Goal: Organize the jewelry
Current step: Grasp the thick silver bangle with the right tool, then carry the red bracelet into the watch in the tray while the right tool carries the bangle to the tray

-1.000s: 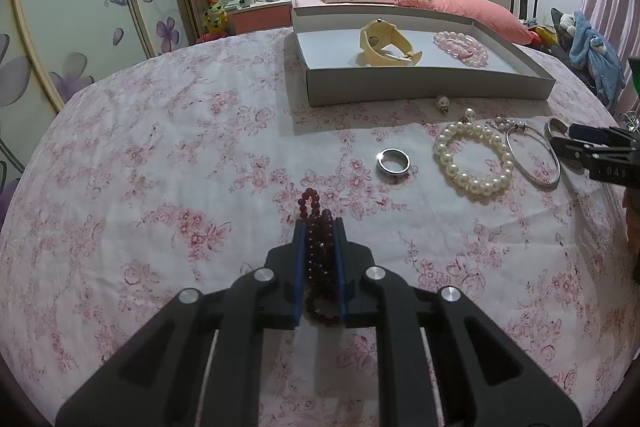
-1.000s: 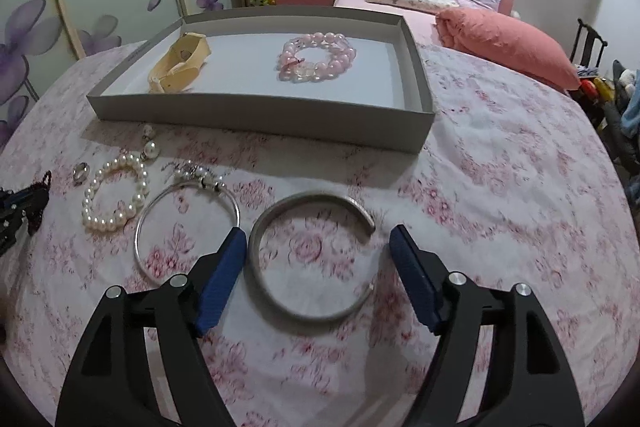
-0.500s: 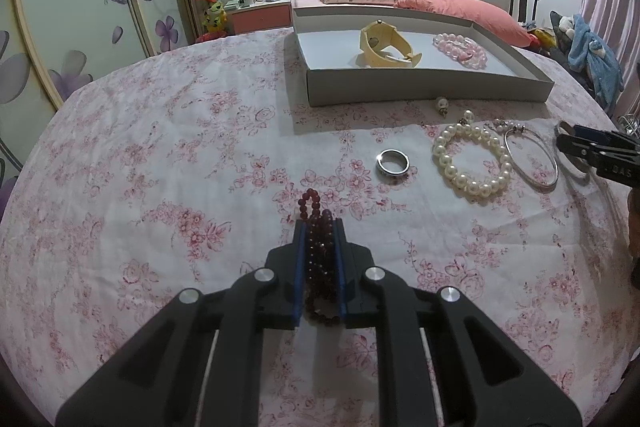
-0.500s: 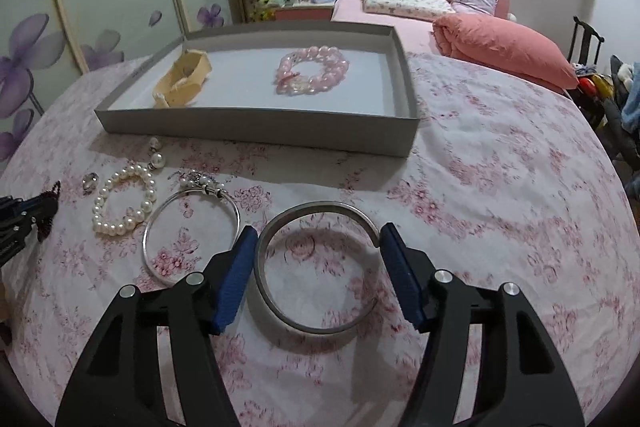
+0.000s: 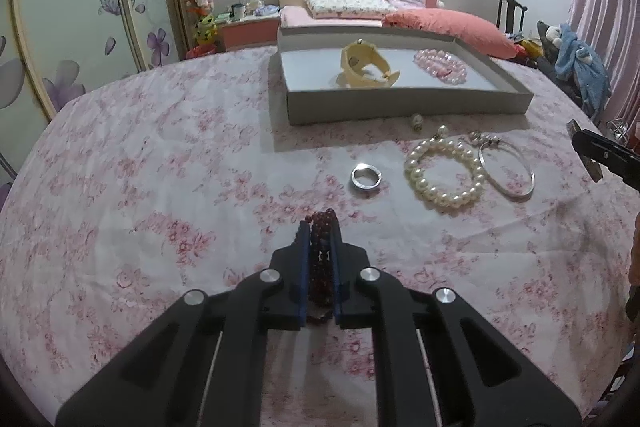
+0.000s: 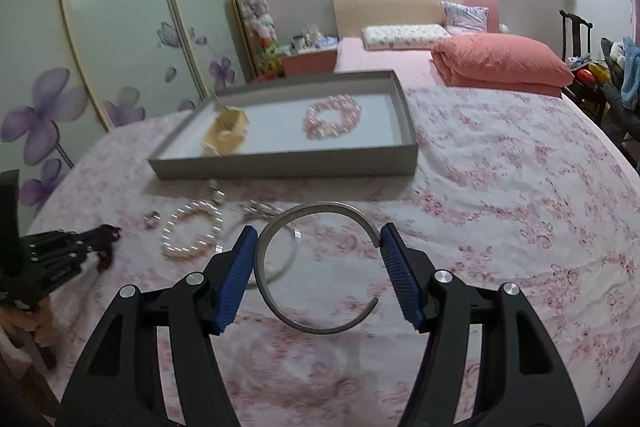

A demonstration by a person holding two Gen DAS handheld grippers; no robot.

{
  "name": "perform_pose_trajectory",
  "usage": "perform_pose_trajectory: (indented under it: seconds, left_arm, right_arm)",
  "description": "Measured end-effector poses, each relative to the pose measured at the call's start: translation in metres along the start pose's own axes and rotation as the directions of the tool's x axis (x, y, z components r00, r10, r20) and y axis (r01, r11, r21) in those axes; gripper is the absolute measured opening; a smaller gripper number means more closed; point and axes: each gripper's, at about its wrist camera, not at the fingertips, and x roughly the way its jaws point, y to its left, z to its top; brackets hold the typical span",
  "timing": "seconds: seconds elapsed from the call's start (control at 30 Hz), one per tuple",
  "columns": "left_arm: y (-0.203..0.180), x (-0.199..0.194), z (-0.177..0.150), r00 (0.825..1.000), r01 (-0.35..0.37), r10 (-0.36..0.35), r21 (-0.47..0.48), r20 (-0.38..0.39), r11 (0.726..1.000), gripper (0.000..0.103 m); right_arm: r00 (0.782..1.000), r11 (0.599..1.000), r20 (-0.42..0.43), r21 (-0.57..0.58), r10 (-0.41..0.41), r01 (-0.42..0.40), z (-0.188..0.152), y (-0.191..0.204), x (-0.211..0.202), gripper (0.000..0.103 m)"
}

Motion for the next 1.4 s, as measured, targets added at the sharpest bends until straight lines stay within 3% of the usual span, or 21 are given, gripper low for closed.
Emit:
perform_pose_trajectory:
  seconds: [0.4, 0.6, 0.8, 1.17, 1.4]
  left_arm:
    - [-0.012, -0.043, 0.013, 0.983, 0.007, -0.011, 0.022, 0.185, 1.0, 0.01]
    - [-0.023, -0.063, 0.021, 0.963, 0.006, -0.01, 0.016, 0.268, 1.0, 0.01]
    - [-0.035, -0.08, 0.035, 0.931, 0.007, -0.004, -0.007, 0.366, 1.0, 0.01]
    - [-0.049, -0.089, 0.053, 0.901, -0.001, 0.005, -0.008, 0.433, 1.0, 0.01]
    - [-0.056, -0.09, 0.062, 0.892, -0.004, 0.006, -0.005, 0.452, 1.0, 0.01]
  right_arm:
    - [0.976, 0.999, 0.211, -0.032, 0.049, -0.043, 0.006, 0.03, -0.039, 0.063]
    - [0.941, 0.999, 0.336, -0.035, 0.043, -0.033, 0.01, 0.042, -0.058, 0.063]
    - [0.886, 0.999, 0.464, -0.04, 0.003, 0.017, 0.015, 0.054, -0.072, 0.063]
    - [0.853, 0.999, 0.521, -0.032, -0.012, 0.034, 0.023, 0.053, -0.075, 0.063]
    - [0.836, 0.999, 0.549, -0.029, -0.012, 0.033, 0.027, 0.054, -0.077, 0.063]
